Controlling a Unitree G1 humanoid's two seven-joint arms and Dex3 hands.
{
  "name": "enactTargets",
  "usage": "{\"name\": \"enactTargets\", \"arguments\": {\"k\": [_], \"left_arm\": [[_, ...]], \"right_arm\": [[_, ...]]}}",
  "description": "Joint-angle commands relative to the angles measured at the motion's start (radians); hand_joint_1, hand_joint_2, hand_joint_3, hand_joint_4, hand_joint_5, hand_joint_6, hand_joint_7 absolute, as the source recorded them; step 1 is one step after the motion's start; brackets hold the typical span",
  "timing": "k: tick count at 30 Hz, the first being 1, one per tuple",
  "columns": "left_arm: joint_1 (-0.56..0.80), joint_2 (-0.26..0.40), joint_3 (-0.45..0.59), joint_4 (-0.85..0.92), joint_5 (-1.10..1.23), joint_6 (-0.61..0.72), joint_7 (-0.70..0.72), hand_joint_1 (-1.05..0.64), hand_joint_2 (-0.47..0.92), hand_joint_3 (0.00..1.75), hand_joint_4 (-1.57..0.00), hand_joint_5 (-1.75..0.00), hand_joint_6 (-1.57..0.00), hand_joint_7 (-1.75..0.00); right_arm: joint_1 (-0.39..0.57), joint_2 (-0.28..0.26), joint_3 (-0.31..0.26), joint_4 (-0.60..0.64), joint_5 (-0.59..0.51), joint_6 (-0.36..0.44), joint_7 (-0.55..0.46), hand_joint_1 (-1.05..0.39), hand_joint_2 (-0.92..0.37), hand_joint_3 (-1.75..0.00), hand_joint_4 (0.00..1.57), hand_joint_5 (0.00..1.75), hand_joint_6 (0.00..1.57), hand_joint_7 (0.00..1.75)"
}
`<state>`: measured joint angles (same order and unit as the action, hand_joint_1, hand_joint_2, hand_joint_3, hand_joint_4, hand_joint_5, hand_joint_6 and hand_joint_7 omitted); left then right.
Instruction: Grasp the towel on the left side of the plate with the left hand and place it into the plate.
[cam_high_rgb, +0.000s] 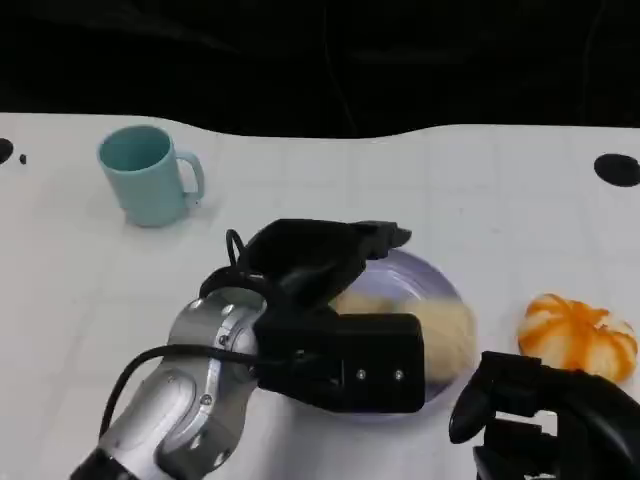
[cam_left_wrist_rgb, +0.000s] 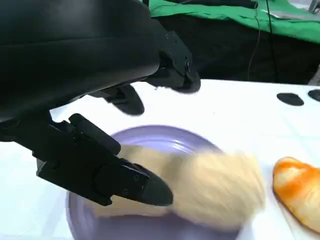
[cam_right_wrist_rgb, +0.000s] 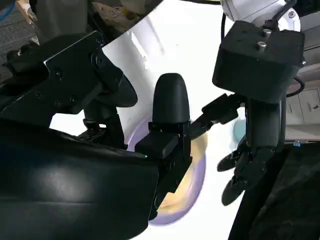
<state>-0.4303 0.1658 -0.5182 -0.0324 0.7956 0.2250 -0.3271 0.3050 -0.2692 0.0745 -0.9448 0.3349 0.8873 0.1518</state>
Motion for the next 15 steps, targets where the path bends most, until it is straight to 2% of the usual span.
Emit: {"name": "enactTargets", "arguments": {"k": [1,9,15], "left_arm": [[-0.013,0.025,-0.006,-0.041,0.030,0.007,-0.030,-0.80,0.92,0.18,-0.13,-0.25,-0.09,0.00],[0.013,0.077,0.031,-0.124,0.028,0.008,-0.069,-0.80,0.92,0.16,-0.15,-0.29,-0.15,-0.03],[0.060,0.149,0.092,-0.221,-0.005,-0.022,-0.084,-0.81,0.92,0.16,-0.17,-0.33,-0.17,-0.04]], "right_arm": [[-0.006,-0.001,-0.013,-0.008,0.011,0.016,-0.005,-0.01,-0.52,-1.24,0.68,1.75,0.65,1.48],[-0.015,-0.006,-0.014,-0.009,0.008,0.024,-0.008,-0.01,-0.51,-1.24,0.67,1.75,0.65,1.48],[-0.016,-0.012,-0.018,-0.008,0.007,0.022,-0.005,-0.02,-0.51,-1.23,0.66,1.75,0.64,1.48]]}}
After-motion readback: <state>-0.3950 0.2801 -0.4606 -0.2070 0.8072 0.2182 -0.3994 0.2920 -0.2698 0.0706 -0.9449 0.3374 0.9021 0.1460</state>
